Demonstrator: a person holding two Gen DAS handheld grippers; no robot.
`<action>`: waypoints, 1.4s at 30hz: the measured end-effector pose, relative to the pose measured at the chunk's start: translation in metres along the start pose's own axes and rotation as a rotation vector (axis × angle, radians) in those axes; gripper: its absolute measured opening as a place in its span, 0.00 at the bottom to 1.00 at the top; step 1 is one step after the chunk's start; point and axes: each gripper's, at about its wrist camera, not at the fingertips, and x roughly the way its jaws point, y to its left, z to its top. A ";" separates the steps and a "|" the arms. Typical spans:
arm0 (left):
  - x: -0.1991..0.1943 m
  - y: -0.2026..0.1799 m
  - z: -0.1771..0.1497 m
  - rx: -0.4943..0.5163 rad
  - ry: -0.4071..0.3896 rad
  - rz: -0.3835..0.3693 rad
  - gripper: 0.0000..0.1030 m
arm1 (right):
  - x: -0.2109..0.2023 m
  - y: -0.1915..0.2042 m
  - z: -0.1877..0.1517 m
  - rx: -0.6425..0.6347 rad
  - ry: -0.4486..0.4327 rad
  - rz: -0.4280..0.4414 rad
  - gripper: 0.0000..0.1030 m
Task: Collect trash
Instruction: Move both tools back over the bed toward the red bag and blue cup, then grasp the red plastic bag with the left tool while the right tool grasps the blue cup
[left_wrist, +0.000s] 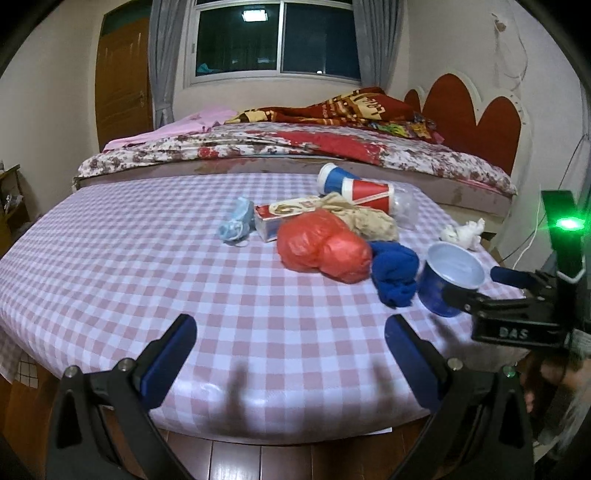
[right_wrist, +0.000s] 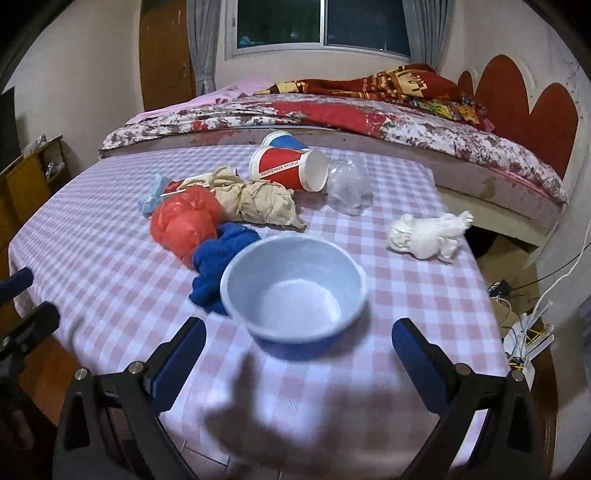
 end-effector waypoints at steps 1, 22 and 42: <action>0.002 0.001 0.001 0.001 0.001 -0.001 0.98 | 0.007 0.000 0.004 0.005 0.004 -0.005 0.99; 0.086 -0.018 0.044 0.017 0.050 -0.070 0.92 | 0.005 -0.050 0.018 0.077 -0.060 -0.058 0.84; 0.072 -0.005 0.045 -0.019 0.055 -0.132 0.37 | 0.001 -0.064 0.019 0.107 -0.069 -0.055 0.84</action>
